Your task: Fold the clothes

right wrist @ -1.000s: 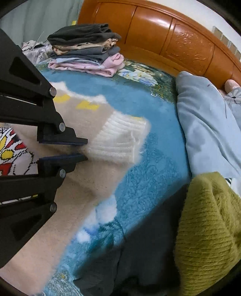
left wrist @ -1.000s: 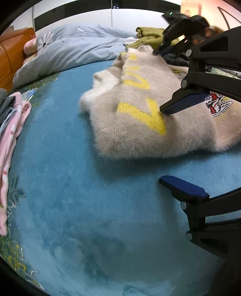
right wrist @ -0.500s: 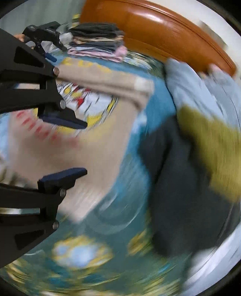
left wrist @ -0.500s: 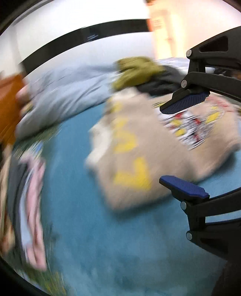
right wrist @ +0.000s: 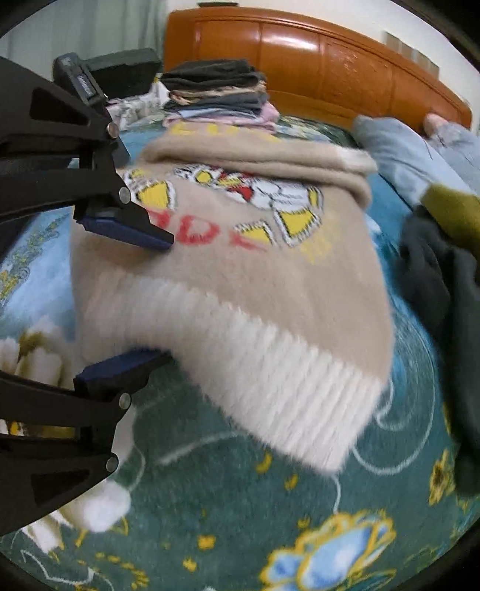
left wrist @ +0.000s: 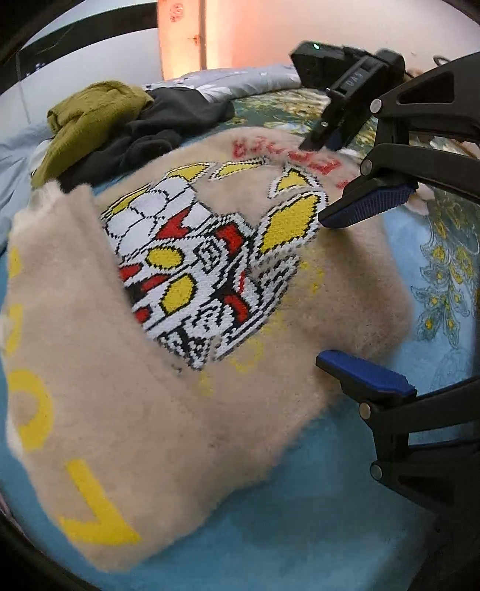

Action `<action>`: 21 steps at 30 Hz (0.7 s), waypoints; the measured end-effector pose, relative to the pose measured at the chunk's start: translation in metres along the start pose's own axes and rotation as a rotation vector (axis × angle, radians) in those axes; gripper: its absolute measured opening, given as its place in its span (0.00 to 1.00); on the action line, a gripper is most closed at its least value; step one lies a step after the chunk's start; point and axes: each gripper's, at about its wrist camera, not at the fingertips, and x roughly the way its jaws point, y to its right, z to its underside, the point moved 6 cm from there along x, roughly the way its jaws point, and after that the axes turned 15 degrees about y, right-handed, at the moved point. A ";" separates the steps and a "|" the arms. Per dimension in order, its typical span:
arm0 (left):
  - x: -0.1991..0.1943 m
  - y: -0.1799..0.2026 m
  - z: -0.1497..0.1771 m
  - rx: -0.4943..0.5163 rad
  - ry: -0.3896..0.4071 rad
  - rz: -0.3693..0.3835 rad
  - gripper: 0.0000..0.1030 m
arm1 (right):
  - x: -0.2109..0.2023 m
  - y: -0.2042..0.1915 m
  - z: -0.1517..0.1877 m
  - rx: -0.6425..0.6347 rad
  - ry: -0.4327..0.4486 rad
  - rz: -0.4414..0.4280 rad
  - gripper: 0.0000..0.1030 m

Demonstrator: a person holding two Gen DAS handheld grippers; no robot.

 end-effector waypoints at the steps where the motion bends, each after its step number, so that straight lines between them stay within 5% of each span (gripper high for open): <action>1: 0.000 -0.002 -0.001 -0.014 -0.004 0.006 0.71 | -0.002 0.002 0.000 0.003 -0.002 -0.009 0.57; 7: -0.003 -0.004 0.002 -0.027 -0.013 0.015 0.71 | -0.010 0.016 0.010 0.123 -0.017 -0.074 0.57; 11: -0.006 -0.010 0.007 -0.057 -0.006 0.031 0.71 | -0.003 0.003 0.014 0.090 -0.037 -0.100 0.57; 16: -0.016 -0.026 0.004 -0.170 0.011 0.092 0.72 | -0.004 0.001 -0.008 0.213 0.050 -0.134 0.59; 21: -0.021 -0.027 0.002 -0.169 0.045 0.085 0.72 | -0.021 -0.059 -0.035 0.249 0.091 -0.382 0.59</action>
